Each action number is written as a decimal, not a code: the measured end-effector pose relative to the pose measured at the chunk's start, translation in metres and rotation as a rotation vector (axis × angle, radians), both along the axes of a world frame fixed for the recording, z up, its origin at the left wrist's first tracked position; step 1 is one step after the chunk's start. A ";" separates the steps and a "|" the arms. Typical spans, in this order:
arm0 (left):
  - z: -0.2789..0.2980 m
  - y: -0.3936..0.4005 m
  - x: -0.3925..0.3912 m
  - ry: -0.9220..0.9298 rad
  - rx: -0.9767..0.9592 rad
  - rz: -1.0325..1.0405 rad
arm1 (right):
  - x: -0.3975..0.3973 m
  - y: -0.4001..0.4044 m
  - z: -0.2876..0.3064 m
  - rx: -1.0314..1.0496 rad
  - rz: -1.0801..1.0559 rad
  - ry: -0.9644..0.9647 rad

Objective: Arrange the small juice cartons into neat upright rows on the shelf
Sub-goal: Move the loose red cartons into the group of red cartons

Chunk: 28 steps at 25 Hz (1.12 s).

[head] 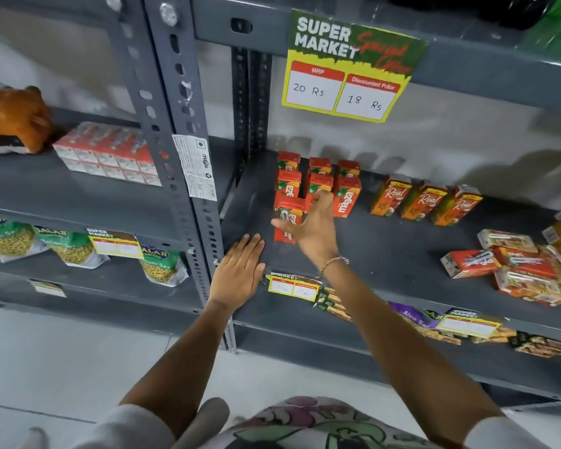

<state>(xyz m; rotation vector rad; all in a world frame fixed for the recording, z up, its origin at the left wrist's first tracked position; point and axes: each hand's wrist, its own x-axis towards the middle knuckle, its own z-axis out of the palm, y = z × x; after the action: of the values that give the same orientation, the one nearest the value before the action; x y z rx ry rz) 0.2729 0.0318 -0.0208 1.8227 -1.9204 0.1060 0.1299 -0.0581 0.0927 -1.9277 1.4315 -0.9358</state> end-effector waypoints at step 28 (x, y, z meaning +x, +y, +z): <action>-0.001 0.001 -0.002 0.022 0.014 0.024 | 0.041 -0.022 0.038 0.018 -0.124 0.523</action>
<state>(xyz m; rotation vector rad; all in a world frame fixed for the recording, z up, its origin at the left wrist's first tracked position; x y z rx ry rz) 0.2706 0.0333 -0.0219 1.8486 -1.8885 0.0805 0.1706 -0.0798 0.1311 -2.1894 1.8558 -0.4780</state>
